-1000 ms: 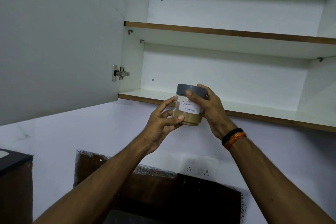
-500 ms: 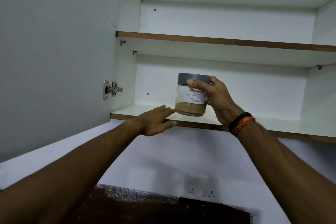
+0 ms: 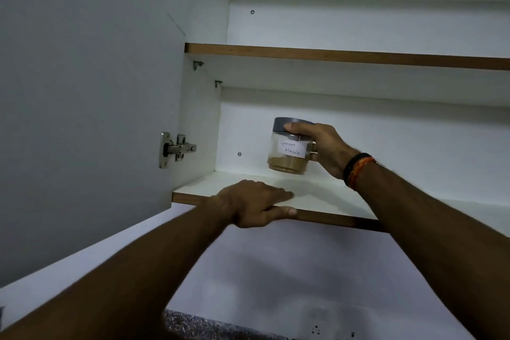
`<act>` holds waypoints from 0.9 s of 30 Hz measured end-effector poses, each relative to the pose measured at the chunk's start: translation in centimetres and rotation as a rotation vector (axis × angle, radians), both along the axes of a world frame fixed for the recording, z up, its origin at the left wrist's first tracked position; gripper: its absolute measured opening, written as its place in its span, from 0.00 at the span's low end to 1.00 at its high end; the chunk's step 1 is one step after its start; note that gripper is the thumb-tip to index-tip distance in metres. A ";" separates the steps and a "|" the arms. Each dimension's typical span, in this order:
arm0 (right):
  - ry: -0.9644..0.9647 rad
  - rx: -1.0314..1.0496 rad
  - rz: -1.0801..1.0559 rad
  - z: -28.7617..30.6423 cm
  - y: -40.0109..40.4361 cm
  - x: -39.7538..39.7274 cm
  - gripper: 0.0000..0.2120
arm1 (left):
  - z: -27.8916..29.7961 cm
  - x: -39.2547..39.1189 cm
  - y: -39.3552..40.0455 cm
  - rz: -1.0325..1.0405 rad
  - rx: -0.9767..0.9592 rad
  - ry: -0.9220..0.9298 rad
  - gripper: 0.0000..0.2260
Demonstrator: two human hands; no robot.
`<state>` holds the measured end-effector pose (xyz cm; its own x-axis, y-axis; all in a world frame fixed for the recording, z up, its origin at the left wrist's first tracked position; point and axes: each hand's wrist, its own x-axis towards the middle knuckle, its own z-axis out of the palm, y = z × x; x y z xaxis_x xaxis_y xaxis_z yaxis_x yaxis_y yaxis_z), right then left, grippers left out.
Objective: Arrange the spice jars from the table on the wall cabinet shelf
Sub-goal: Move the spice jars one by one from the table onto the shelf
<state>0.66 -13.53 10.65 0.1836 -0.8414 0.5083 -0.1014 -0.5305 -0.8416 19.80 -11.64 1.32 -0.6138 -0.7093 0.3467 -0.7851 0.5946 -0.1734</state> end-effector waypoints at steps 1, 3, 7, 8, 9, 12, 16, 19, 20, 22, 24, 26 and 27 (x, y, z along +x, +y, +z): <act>0.025 0.002 0.001 0.2 -1.1 0.3 0.20 | -0.1 0.0 -0.1 -0.009 -0.014 0.002 0.32; 0.069 0.007 -0.003 0.6 -3.3 1.0 0.20 | -0.1 0.2 -0.3 -0.024 -0.016 0.008 0.33; 0.176 0.033 -0.016 0.3 -7.2 2.1 0.21 | 0.0 0.0 -0.6 -0.044 -0.001 0.006 0.32; 0.191 0.043 -0.014 0.0 -8.1 2.5 0.21 | 0.0 0.0 -0.7 -0.045 0.000 0.006 0.31; 0.201 0.052 -0.015 -0.2 -8.9 2.8 0.20 | 0.0 -0.1 -0.7 -0.049 -0.002 0.007 0.31; 0.243 0.082 -0.005 -0.8 -10.9 3.8 0.19 | -0.1 -0.1 -1.0 -0.075 -0.036 0.019 0.30; 0.274 0.105 0.019 -1.5 -12.8 5.2 0.18 | -0.3 0.0 -1.2 -0.107 -0.099 0.036 0.28; 0.278 0.094 0.014 -1.9 -14.0 6.1 0.17 | -0.3 0.0 -1.1 -0.118 -0.149 0.039 0.27; 0.284 0.085 0.005 -2.0 -14.4 6.3 0.14 | -0.3 0.0 -1.0 -0.120 -0.164 0.045 0.26; 0.310 0.064 -0.025 -2.0 -15.0 6.8 0.11 | -0.3 0.1 -0.9 -0.124 -0.192 0.056 0.26; 0.347 0.044 -0.055 -1.9 -15.5 7.2 0.13 | -0.4 0.1 -0.8 -0.124 -0.219 0.056 0.26; 0.389 0.031 -0.064 -1.7 -16.0 7.8 0.15 | -0.4 0.1 -0.8 -0.111 -0.231 0.054 0.26; 0.405 0.027 -0.063 -1.6 -16.2 8.1 0.16 | -0.4 0.1 -0.7 -0.105 -0.241 0.048 0.26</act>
